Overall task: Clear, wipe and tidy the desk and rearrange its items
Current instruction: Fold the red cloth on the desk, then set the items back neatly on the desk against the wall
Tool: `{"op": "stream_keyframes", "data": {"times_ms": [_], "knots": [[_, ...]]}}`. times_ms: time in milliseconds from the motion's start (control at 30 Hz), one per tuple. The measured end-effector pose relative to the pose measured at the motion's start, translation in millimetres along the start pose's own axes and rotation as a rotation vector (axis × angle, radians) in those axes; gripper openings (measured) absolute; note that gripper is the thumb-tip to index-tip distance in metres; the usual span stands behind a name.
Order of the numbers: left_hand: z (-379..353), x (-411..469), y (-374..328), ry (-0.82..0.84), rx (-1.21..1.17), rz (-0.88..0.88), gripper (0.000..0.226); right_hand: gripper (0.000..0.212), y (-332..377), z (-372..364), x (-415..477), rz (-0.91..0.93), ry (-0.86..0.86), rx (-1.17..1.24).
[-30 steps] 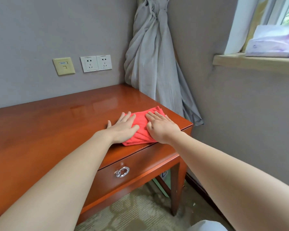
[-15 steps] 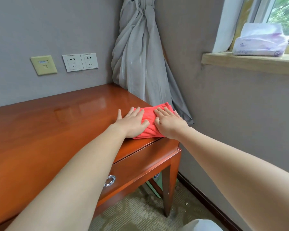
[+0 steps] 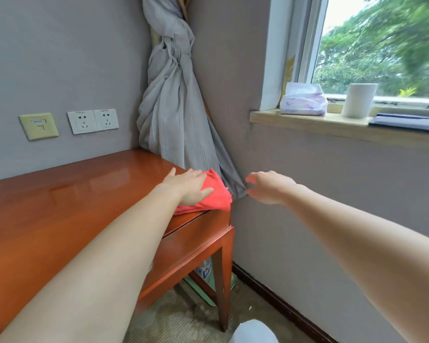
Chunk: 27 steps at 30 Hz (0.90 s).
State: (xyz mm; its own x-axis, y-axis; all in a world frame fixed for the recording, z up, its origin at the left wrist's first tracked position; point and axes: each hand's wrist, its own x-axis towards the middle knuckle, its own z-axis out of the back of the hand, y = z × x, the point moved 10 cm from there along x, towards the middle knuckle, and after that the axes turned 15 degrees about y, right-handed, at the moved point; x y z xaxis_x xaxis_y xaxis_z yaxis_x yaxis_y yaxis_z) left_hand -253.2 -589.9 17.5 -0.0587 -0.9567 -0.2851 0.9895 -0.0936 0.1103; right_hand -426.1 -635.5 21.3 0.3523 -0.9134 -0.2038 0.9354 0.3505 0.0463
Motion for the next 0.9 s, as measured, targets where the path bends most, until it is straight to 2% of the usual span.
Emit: {"op": "stream_keyframes", "data": {"times_ms": [233,333,433,600,733,833,900], "knots": [[77.3,90.0,-63.0,-0.004,0.025,-0.164,0.064,0.043,-99.7,58.5,31.6,-0.172,-0.054,0.054],[128.0,125.0,-81.8,-0.077,-0.063,-0.237,0.062,0.045,-134.7,103.1,41.6,-0.232,-0.139,0.155],[160.9,149.1,-95.2,-0.045,-0.165,-0.257,0.06,0.049,-165.2,140.8,46.6,-0.257,-0.173,0.227],[213.2,188.8,-108.9,0.074,-0.172,-0.233,0.064,0.056,-225.9,190.5,68.7,-0.338,-0.081,0.312],[247.4,218.7,-118.2,0.146,-0.392,-0.221,0.066,0.05,-253.1,213.3,90.9,-0.333,-0.065,0.458],[257.9,234.8,-129.6,0.176,-0.58,-0.233,0.074,0.05,-265.6,207.2,109.6,-0.353,0.006,0.533],[258.5,244.2,-133.7,0.196,-0.613,-0.225,0.072,0.047,-269.5,197.8,119.9,-0.362,0.071,0.598]]}}
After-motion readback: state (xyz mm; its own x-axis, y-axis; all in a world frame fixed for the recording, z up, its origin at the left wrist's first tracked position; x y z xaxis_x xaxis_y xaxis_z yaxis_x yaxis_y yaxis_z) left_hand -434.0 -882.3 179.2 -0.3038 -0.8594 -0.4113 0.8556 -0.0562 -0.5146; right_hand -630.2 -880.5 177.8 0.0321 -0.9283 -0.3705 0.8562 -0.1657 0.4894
